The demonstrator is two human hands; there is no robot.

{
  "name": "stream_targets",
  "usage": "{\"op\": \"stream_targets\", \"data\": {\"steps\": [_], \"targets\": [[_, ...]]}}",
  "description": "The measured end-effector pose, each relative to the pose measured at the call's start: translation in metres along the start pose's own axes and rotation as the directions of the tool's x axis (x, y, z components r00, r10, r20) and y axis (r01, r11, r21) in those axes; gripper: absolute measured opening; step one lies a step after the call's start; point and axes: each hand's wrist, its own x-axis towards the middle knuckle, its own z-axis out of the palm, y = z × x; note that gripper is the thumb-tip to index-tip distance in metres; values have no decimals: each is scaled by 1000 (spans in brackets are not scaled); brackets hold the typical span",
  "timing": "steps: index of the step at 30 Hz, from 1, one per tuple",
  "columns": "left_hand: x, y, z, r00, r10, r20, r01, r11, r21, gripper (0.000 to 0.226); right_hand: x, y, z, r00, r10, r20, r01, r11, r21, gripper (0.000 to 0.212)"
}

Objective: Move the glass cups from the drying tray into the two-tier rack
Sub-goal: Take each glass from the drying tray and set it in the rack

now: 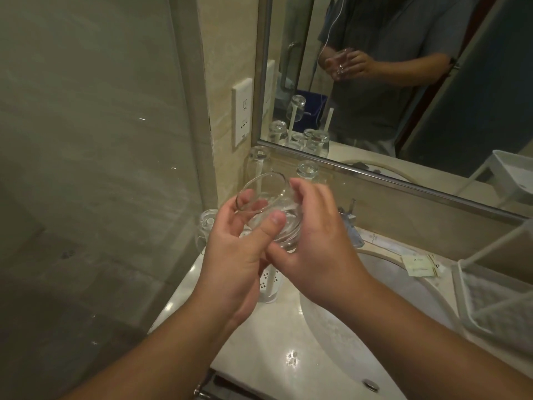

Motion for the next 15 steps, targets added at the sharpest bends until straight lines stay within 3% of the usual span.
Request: {"op": "stream_targets", "data": {"steps": [4,9,15], "targets": [[5,-10,-3,997,83,5,-83,990,115,76,-2,6,-2,997,78,19,-79,995,61,88],[9,-19,0,996,79,51,-88,976,200,87,-8,14,-5,986,168,20,-169,978,121,88],[10,-42,13,991,35,132,-71,959,273,78,-24,35,-19,971,233,-46,-225,965,138,83]]}}
